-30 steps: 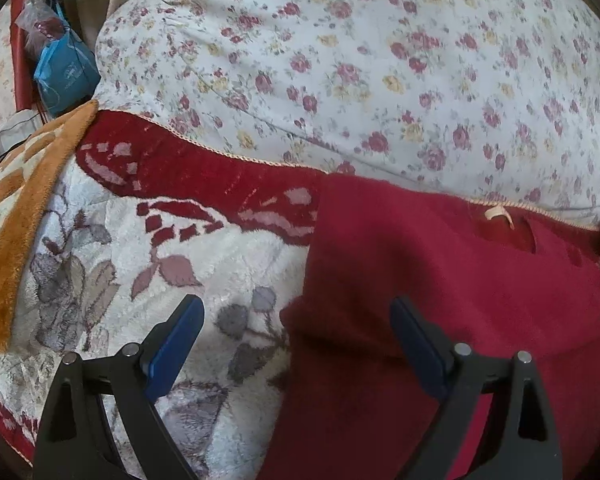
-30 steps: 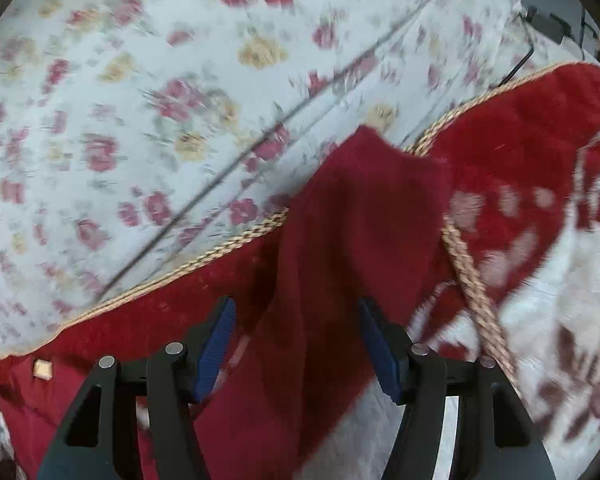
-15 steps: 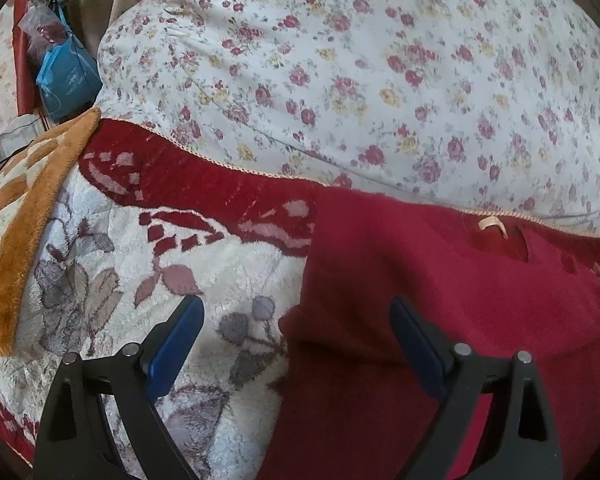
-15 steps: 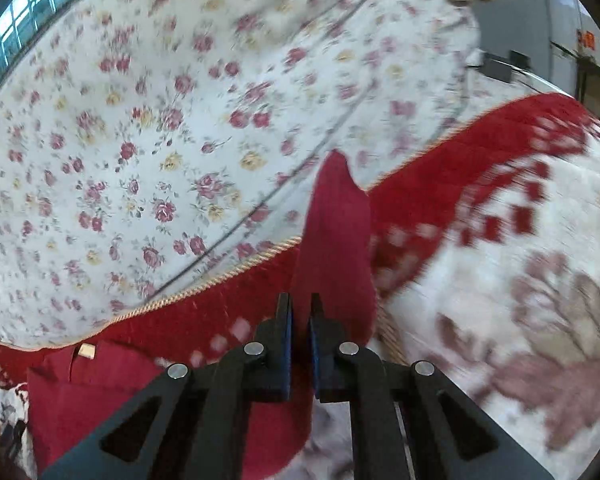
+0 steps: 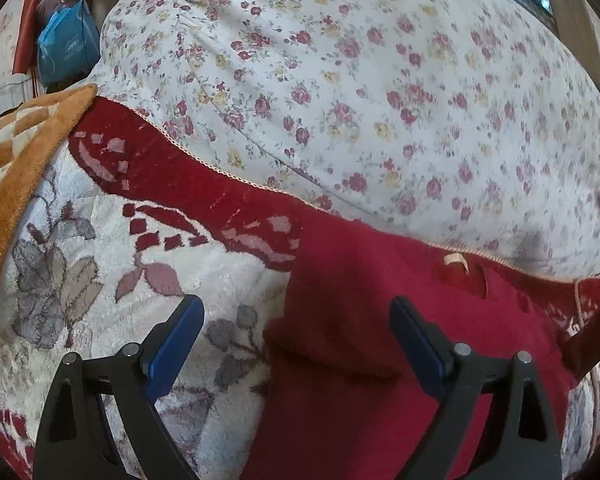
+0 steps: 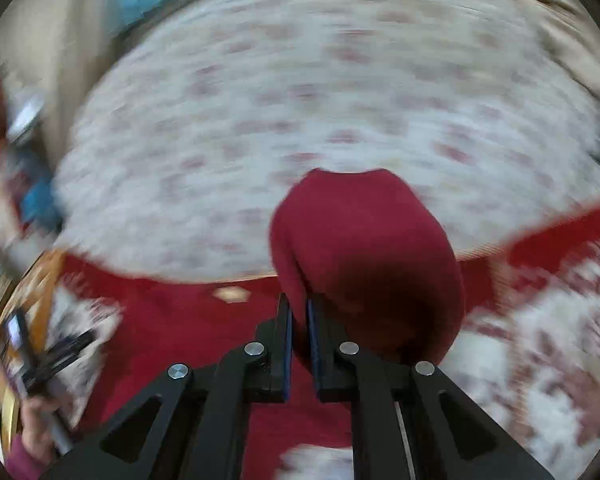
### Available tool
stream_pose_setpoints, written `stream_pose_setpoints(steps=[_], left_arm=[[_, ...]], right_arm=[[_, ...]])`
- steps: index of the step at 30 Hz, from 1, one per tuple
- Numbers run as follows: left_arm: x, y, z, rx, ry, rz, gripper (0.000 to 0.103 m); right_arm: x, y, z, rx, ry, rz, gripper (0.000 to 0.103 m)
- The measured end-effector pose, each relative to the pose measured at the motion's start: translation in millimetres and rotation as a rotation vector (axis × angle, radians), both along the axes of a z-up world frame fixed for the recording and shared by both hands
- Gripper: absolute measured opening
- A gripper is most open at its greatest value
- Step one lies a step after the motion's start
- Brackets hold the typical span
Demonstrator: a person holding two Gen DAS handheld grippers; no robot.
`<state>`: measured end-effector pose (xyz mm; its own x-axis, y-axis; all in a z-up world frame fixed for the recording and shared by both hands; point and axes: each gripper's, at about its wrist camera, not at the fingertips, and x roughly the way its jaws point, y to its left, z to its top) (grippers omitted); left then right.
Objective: Fold small clothes
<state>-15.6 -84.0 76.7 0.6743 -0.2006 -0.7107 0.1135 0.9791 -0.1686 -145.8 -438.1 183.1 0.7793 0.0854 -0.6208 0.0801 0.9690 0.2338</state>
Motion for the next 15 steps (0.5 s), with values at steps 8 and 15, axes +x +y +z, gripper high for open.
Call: stream_pose_setpoints(steps=[8,15], left_arm=[[13,11,-2,-0.064,0.024,0.0,0.093],[15,3,-5,-0.037,0.032,-0.034,0.093]], right_arm=[[87,167,-99,-0.032,0.121,0.235,0.013],[52,147,-114,-0.001,0.215,0.26,0.077]])
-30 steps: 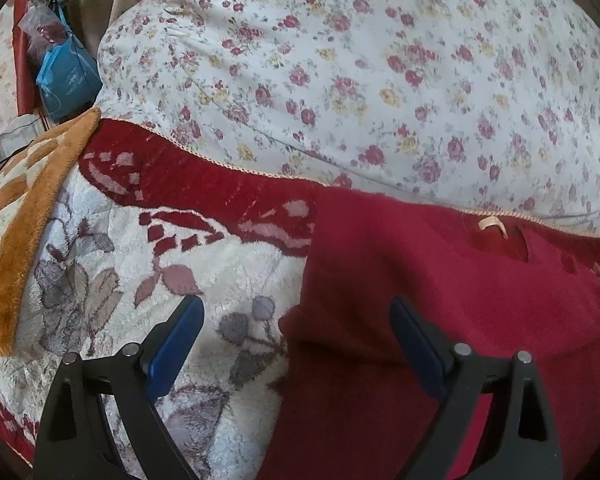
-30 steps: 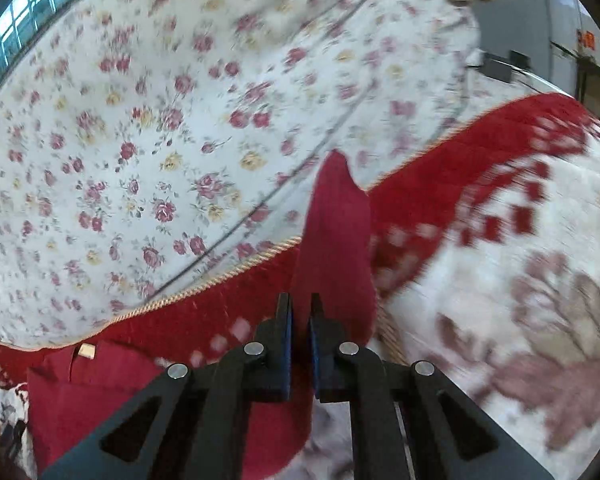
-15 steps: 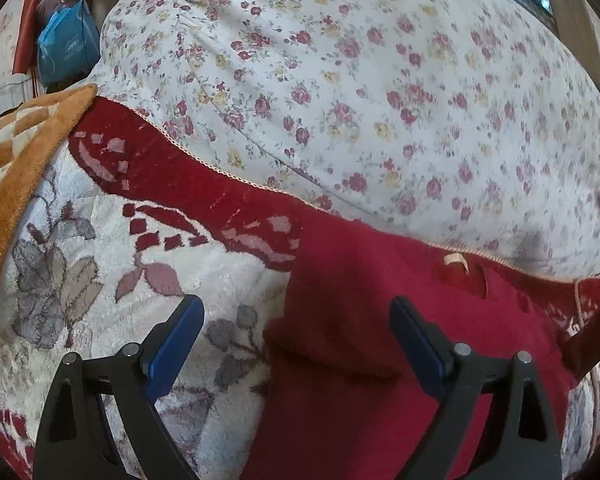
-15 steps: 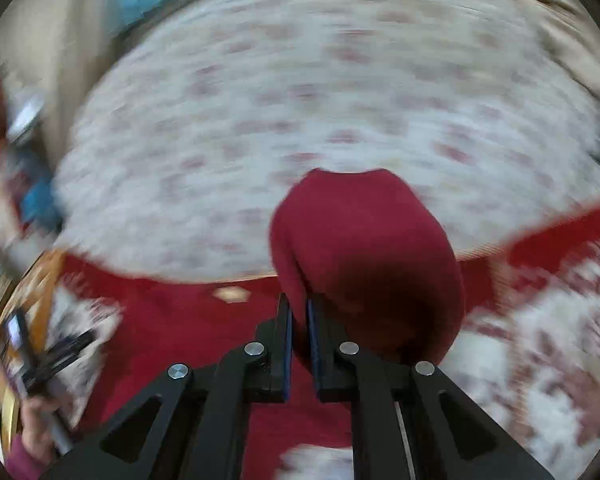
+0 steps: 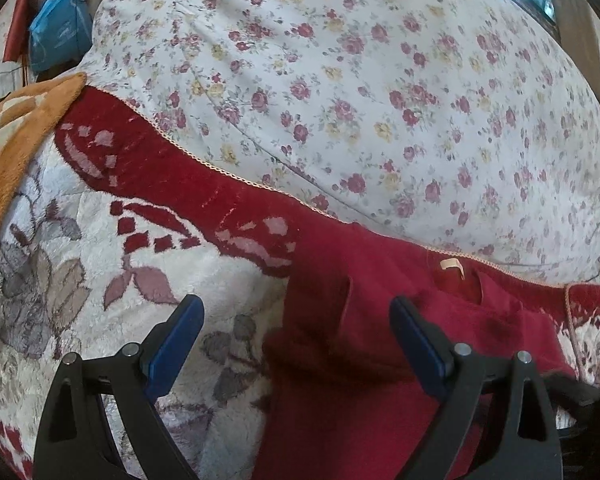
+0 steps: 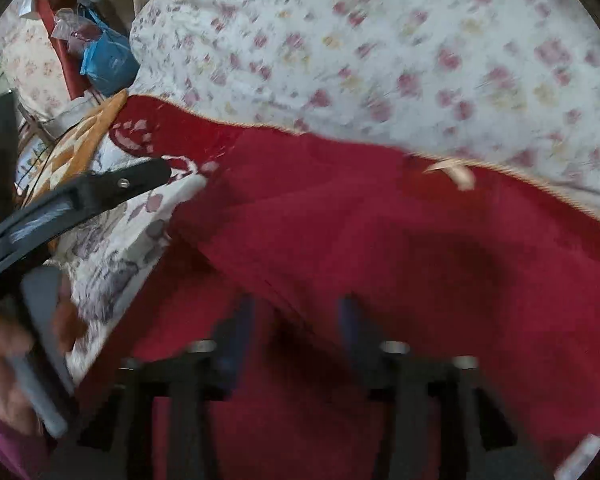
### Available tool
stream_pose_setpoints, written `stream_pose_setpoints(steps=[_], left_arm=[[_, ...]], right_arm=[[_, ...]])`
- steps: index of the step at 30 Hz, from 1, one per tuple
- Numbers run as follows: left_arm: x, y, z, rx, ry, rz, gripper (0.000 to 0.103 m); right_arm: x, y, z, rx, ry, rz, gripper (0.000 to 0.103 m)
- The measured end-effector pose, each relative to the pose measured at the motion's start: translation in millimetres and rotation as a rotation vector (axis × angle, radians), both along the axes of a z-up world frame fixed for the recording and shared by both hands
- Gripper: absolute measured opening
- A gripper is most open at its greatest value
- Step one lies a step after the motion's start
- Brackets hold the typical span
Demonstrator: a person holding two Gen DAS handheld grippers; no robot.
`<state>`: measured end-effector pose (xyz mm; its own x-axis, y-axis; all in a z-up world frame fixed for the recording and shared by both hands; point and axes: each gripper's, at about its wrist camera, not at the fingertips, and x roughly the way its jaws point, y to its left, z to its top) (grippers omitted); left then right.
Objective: Fold small clothes
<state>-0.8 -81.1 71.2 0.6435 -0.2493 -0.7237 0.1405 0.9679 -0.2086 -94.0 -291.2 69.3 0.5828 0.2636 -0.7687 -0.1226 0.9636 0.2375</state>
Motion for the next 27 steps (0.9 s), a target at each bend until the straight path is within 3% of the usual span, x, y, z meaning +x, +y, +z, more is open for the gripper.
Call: stream_pose_setpoints(steps=[3,7,9,11,13,15,17,19,22,27], left_arm=[[0,-11,-6,0.03,-0.003,-0.025,0.093],[5,-30,-21,0.068,0.039,-0.087,0.093],[9,-36,-25,0.078,0.04,-0.099,0.076],[16,-40,-30,0.071,0.062,-0.114,0.032],[19,-42,-34,0.072,0.065,-0.121,0.02],[18,-43,-33,0.083,0.056,-0.126,0.015],[17,-37,-22,0.04,0.044,-0.121,0.011],[15,-30,0,-0.005,-0.016,-0.13,0.009],[12,-24,16,0.018,-0.084,-0.118,0.009],[29,-9,-10,0.024,0.008,-0.025,0.009]], right_arm=[[-29,-47,24,0.032,-0.052,-0.072,0.085],[-55,-113,29,0.0,-0.045,-0.25,0.087],[-61,-147,23,0.022,-0.009,-0.344,0.087],[-70,-174,15,0.075,0.022,-0.416,0.087],[-74,-189,12,0.1,0.032,-0.452,0.087],[-73,-195,8,0.11,0.037,-0.474,0.087],[-74,-197,7,0.119,0.036,-0.474,0.087],[-72,-197,9,0.106,0.024,-0.468,0.087],[-63,-193,10,0.067,0.022,-0.471,0.087],[-39,-197,-4,0.059,0.076,-0.506,0.092]])
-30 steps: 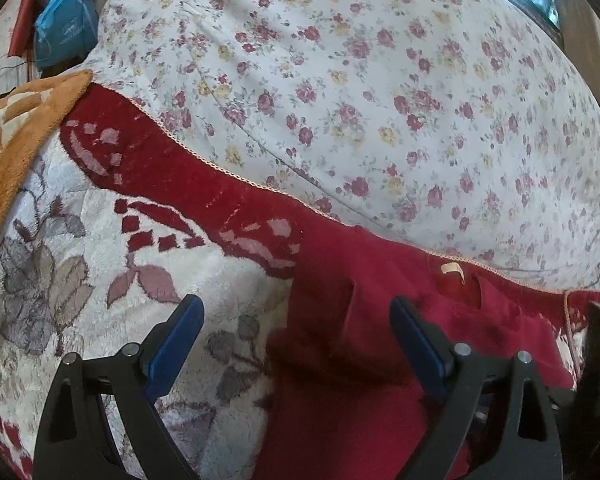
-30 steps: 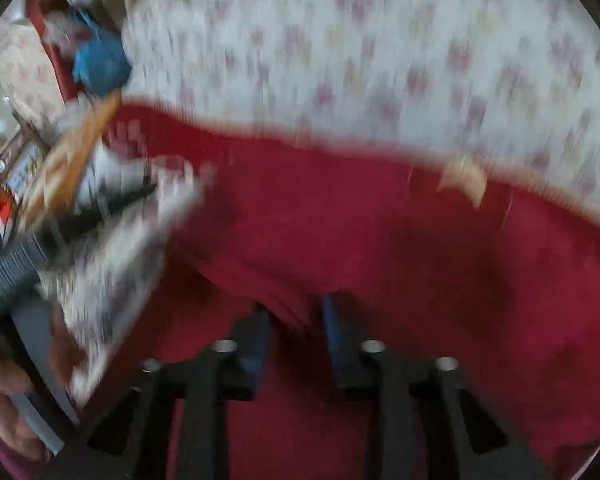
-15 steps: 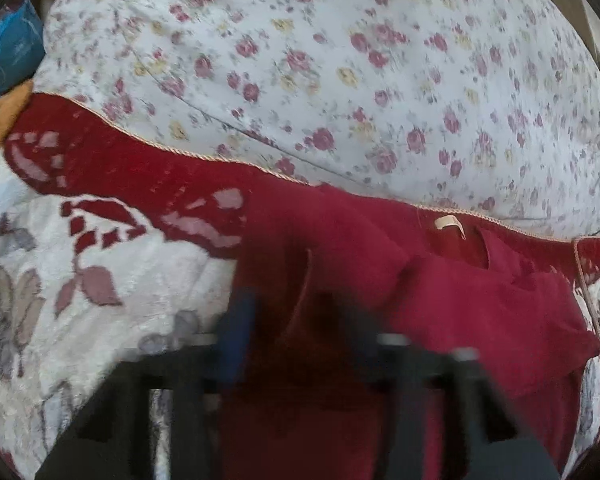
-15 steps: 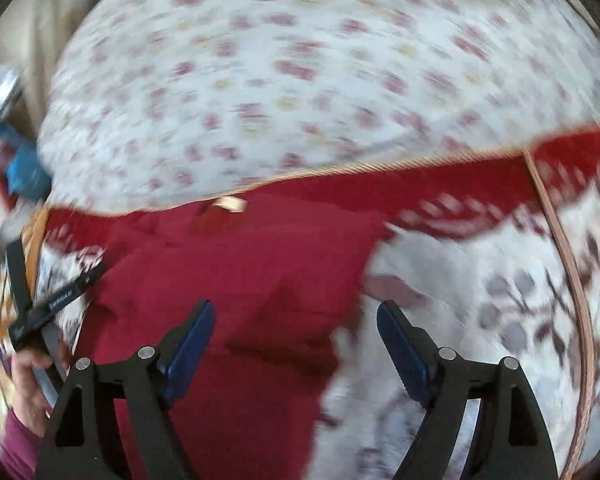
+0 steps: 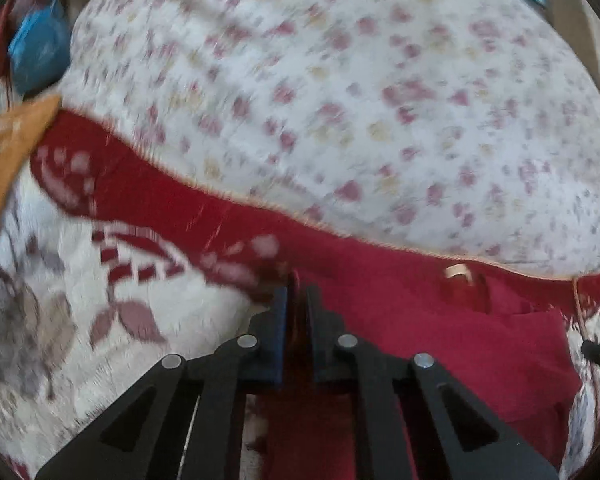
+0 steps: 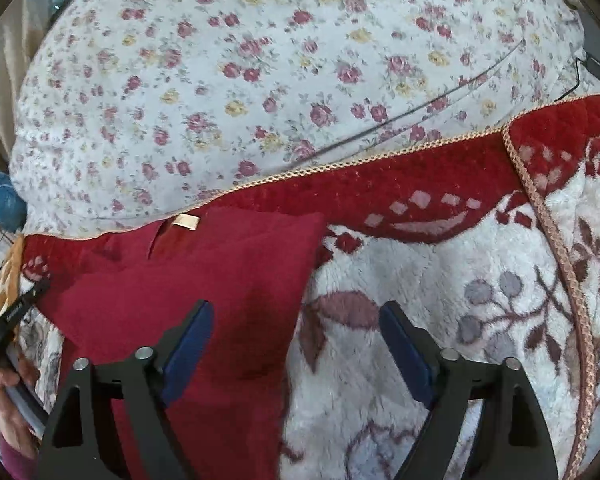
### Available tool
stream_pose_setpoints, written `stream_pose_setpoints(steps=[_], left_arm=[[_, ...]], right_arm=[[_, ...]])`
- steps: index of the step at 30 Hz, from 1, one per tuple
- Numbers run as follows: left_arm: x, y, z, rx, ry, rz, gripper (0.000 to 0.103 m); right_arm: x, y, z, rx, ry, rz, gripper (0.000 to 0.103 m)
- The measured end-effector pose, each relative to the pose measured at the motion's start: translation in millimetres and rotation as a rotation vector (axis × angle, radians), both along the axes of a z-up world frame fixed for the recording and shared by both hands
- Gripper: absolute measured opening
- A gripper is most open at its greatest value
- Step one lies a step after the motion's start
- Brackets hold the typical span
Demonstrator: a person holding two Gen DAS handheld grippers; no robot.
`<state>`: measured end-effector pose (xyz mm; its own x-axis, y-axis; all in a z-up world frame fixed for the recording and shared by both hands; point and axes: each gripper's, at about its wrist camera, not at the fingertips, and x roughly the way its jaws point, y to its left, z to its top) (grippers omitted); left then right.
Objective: Fold small clothes
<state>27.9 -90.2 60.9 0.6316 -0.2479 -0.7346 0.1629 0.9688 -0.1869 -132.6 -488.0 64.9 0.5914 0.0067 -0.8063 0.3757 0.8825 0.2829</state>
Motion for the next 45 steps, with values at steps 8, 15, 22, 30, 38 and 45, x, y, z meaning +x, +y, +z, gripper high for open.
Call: stream_pose_setpoints(steps=[8,15,22,30,38,45], left_arm=[[1,-18,-22,0.099,0.042,-0.018,0.01],[-2,-18,-28,0.12,0.045,-0.009,0.012],[-4,-18,-29,0.131,0.04,-0.001,0.015],[-6,-18,-29,0.126,0.032,-0.002,0.015],[-4,-20,-31,0.142,0.033,0.002,0.032],[-1,-9,-32,0.129,0.05,0.031,0.052]], right_arm=[[50,13,-28,-0.318,0.112,0.005,0.043],[6,35,-2,-0.189,0.069,0.126,0.052],[-43,38,-9,-0.129,0.092,0.131,0.058],[7,3,-14,-0.023,0.037,0.0,0.091],[23,7,-18,-0.09,0.007,0.021,0.013],[16,-4,-18,-0.074,0.019,-0.028,0.022]])
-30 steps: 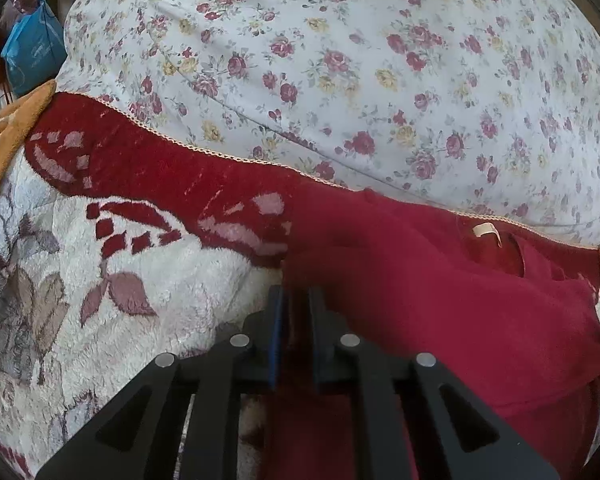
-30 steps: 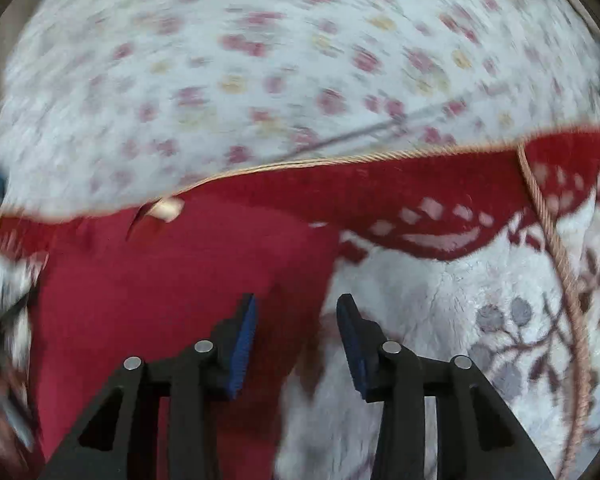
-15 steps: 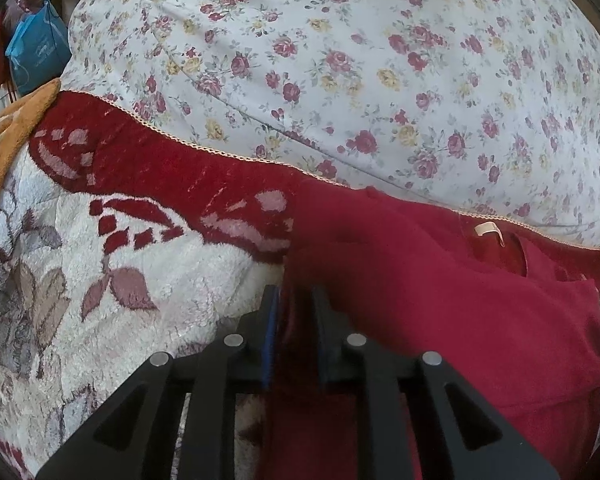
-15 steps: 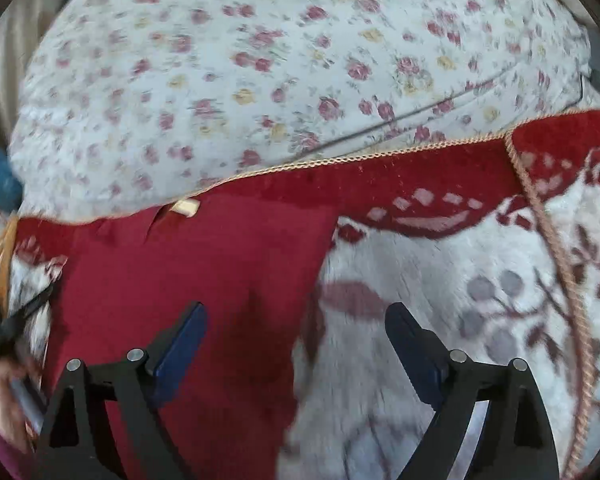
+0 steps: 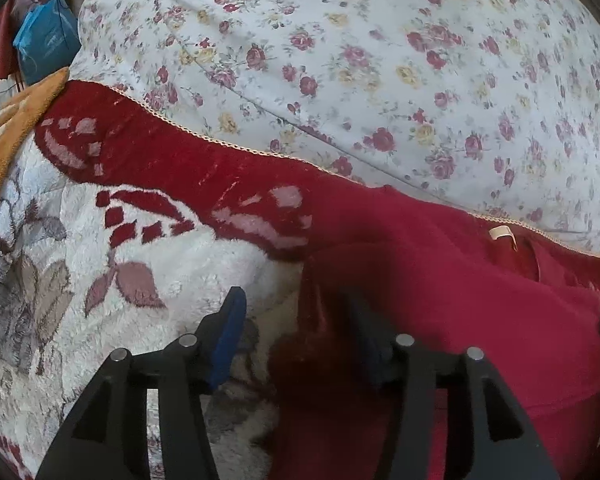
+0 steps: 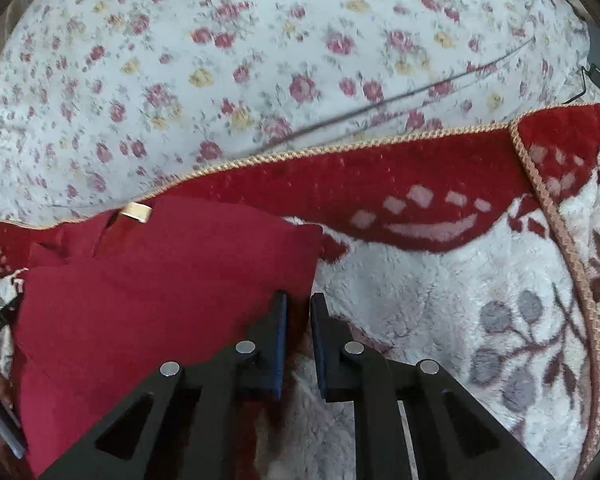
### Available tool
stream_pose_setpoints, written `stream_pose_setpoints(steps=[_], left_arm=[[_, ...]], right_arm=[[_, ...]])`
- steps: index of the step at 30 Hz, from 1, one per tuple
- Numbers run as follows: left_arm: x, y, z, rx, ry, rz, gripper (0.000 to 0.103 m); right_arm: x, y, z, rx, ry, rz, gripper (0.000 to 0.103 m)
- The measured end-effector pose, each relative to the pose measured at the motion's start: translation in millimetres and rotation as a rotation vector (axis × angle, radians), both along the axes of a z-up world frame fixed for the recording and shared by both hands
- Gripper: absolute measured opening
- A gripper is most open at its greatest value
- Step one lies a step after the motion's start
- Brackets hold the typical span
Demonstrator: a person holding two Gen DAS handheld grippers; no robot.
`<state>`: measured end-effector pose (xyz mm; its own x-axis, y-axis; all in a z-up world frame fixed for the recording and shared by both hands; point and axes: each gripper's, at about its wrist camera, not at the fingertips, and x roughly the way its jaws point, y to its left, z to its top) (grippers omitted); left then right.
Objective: Fold small clothes
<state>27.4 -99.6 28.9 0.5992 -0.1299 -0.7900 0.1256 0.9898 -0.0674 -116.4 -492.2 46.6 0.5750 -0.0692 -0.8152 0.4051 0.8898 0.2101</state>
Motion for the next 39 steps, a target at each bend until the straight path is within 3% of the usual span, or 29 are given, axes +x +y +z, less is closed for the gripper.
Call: stream_pose_setpoints(steps=[1,3,7,11,17,21,39], left_arm=[[-1,0,1,0.002,-0.002,-0.002,0.052],[-4,-2,4,0.012,-0.009,-0.015,0.052],[-12,-4,16,0.005,-0.041,-0.038,0.061],[-21,1,29,-0.007,-0.077,-0.032,0.07],[-35,11,30,-0.011,-0.064,-0.047,0.079],[-43,18,31,-0.017,-0.064,-0.047,0.082],[-71,31,40,0.063,-0.137,-0.037,0.085]], right_arm=[[-5,1,6,0.011,-0.006,-0.004,0.043],[-21,8,18,0.002,-0.04,0.013,0.063],[-33,40,26,-0.07,-0.053,0.111,0.064],[-21,50,-13,-0.095,0.08,0.146,0.064],[-42,46,12,-0.076,0.005,0.102,0.066],[-58,44,17,-0.037,-0.012,0.079,0.076],[-71,74,13,0.004,0.005,0.144,0.081]])
